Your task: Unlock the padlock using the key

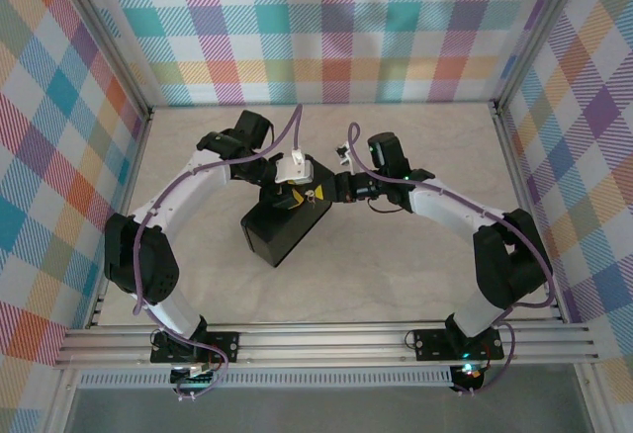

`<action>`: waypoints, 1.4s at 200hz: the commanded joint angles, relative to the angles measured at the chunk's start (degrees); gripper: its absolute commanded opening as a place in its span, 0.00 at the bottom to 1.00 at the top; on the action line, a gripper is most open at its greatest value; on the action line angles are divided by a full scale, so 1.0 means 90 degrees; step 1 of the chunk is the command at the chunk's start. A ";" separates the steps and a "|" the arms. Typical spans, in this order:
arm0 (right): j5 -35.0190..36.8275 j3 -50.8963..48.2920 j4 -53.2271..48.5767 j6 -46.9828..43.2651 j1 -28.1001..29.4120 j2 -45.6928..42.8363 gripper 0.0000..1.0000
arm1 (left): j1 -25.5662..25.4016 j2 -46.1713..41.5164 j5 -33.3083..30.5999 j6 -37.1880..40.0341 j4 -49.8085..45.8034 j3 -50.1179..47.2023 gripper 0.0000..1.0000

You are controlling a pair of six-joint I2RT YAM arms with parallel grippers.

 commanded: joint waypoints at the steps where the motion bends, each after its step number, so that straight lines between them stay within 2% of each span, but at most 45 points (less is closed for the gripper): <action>1: -0.0059 -0.0037 0.0406 0.0234 0.0053 0.0099 0.18 | 0.0073 0.0079 -0.0153 0.0160 -0.0040 -0.0115 0.46; 106: -0.0206 -0.0140 0.0650 0.0355 0.0228 0.0112 0.15 | 0.0088 0.0060 -0.0117 -0.0023 0.0003 -0.0084 0.46; 138: -0.0242 -0.0068 0.0800 0.0501 0.0304 0.0193 0.09 | 0.0087 0.0050 -0.0025 -0.0037 -0.0045 -0.0071 0.43; 194: -0.0316 0.0104 0.0890 0.0687 0.0473 0.0232 0.08 | 0.0088 0.0014 0.0059 -0.0126 0.0000 -0.0104 0.40; 232: -0.0015 0.0051 0.0370 0.0417 0.0381 0.0017 0.09 | 0.0211 -0.0267 0.0187 -0.0334 0.0183 -0.0134 0.49; 280: 0.0085 -0.0036 0.0260 0.0359 0.0229 -0.0059 0.09 | 0.0397 -0.0447 0.0150 -0.0194 -0.0272 -0.0011 0.53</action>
